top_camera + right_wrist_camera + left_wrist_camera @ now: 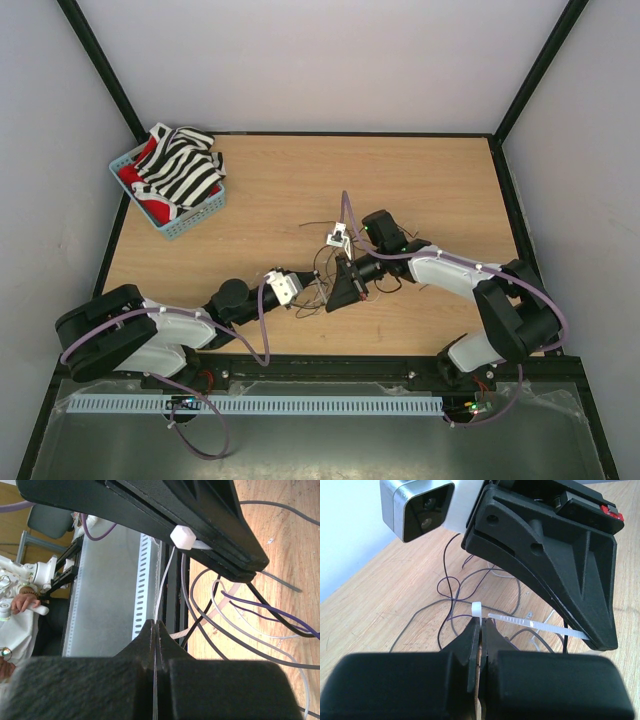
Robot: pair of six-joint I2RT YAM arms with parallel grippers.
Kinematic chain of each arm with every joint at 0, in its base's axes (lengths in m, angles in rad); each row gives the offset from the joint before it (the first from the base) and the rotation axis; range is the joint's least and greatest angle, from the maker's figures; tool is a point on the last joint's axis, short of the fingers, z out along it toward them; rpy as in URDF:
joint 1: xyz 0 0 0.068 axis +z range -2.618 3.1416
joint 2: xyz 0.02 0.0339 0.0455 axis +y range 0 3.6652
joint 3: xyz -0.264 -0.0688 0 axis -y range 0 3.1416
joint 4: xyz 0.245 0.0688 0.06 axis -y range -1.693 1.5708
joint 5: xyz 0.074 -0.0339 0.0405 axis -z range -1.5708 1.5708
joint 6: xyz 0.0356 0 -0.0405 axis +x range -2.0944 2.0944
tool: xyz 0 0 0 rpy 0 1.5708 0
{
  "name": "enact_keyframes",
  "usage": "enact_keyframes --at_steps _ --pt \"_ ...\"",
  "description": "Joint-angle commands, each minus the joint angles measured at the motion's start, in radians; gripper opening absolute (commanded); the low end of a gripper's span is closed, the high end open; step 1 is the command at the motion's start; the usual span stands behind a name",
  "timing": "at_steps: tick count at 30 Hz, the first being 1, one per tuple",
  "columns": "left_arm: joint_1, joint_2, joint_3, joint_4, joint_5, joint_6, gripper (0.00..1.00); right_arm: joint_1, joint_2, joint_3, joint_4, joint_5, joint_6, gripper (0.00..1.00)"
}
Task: Zip-tie the wires
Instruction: Tie the cable at the center of the board.
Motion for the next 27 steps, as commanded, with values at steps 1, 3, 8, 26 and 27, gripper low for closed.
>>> enact_keyframes --at_steps 1,3,8,26,27 --pt "0.007 -0.017 -0.008 0.039 0.006 0.014 0.0 0.005 -0.01 0.033 -0.01 -0.023 -0.011 0.0" --pt "0.007 -0.018 -0.01 0.039 0.005 0.012 0.0 0.004 -0.006 0.039 -0.011 -0.022 -0.01 0.0" --pt "0.007 -0.026 -0.011 0.039 0.005 0.011 0.0 0.003 0.006 0.043 -0.009 -0.016 -0.009 0.0" --pt "0.007 -0.028 -0.014 0.04 -0.009 -0.003 0.0 -0.002 0.003 0.007 -0.011 -0.022 -0.013 0.0" --pt "0.008 -0.029 -0.014 0.04 -0.01 -0.002 0.0 -0.001 0.003 0.005 -0.01 -0.022 -0.015 0.0"
